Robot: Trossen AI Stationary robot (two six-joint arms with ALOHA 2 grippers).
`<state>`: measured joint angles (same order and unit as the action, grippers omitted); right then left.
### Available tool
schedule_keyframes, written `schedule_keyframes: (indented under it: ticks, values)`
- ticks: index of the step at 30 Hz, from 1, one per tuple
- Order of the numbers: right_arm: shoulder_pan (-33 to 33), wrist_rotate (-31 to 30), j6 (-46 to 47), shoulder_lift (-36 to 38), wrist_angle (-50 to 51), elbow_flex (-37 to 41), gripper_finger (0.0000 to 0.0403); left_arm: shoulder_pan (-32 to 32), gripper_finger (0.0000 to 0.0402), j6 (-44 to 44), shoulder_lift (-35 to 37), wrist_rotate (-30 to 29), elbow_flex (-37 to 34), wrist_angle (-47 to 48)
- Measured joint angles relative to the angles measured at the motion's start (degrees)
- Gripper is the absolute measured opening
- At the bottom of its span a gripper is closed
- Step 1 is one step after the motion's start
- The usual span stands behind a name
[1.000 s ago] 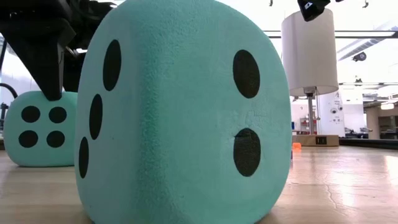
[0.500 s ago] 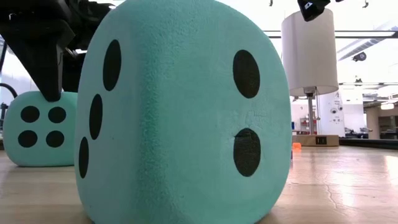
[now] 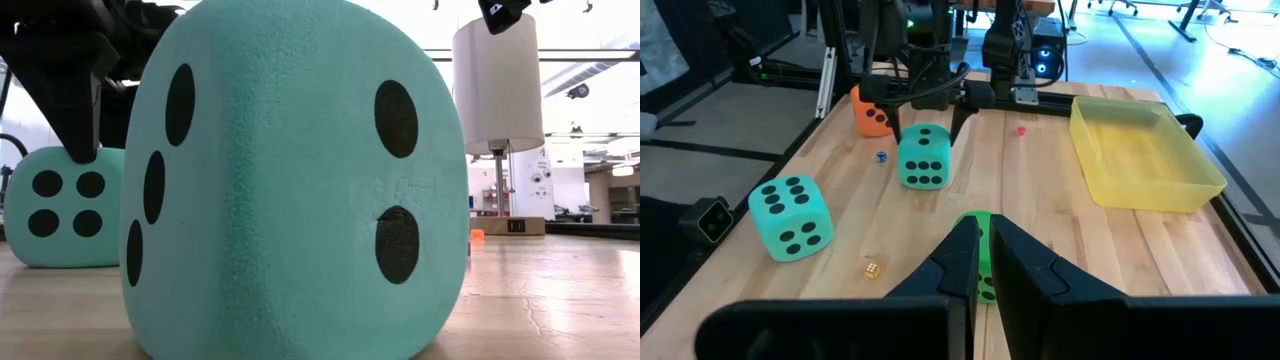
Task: Pick & Place Dice
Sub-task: Put the top blue large die into the yellow container
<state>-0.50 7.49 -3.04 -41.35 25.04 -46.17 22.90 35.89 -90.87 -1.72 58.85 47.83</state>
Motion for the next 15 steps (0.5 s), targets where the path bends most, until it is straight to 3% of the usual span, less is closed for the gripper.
schedule_keyframes:
  ticks: [15]
  values:
    - [0.0, 0.0, 0.0, 0.0, 0.0, 0.0, 0.0028, 0.0, 0.0359, 0.3, 0.0, -0.2, 0.3, 0.3]
